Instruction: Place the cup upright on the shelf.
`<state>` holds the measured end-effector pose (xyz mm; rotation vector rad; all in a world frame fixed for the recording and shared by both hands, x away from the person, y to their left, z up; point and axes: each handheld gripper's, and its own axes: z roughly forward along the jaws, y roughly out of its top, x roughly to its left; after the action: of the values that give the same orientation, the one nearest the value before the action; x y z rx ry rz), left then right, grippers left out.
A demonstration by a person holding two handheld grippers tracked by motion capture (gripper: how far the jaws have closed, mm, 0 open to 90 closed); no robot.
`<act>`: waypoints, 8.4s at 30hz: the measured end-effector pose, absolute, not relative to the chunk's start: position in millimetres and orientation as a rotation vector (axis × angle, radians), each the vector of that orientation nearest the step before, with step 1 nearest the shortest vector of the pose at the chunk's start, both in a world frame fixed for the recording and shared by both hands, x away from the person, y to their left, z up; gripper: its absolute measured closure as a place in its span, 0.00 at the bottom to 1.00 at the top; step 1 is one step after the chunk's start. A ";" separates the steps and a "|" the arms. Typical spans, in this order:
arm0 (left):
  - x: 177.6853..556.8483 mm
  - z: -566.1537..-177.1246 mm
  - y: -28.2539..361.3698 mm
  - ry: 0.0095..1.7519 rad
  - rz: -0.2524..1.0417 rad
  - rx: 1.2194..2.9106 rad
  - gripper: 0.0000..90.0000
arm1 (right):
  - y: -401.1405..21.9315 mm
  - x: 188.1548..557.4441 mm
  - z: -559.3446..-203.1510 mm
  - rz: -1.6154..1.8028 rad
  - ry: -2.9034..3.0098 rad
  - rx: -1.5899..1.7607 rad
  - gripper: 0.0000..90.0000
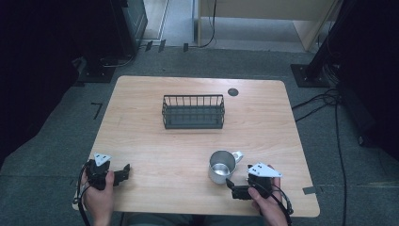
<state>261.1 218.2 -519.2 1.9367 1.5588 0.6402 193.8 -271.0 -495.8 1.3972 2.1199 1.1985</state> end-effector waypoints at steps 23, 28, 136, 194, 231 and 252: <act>261.1 -519.2 218.2 1.559 0.640 1.937 0.00 | -217.1 213.3 -502.9 1.206 2.034 1.440 0.00; 261.1 -519.2 218.2 1.559 0.640 1.936 0.00 | -206.8 212.2 -503.0 1.174 1.965 1.415 0.06; 261.1 -519.1 218.0 1.560 0.640 1.935 0.00 | -115.6 415.3 -395.0 1.053 1.684 1.471 0.09; 261.1 -519.2 218.0 1.561 0.639 1.935 0.00 | -121.0 400.6 -427.4 0.965 1.857 1.538 0.00; 261.1 -519.3 217.9 1.560 0.641 1.933 0.00 | -227.6 312.8 -433.2 1.069 1.777 1.485 0.00; 261.0 -519.2 218.1 1.559 0.641 1.938 0.00 | -291.4 278.6 -468.0 0.982 1.720 1.575 0.00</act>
<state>261.0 218.1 -519.2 1.9377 1.5588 0.6407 278.6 -291.4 -468.0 1.5751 1.7198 0.9823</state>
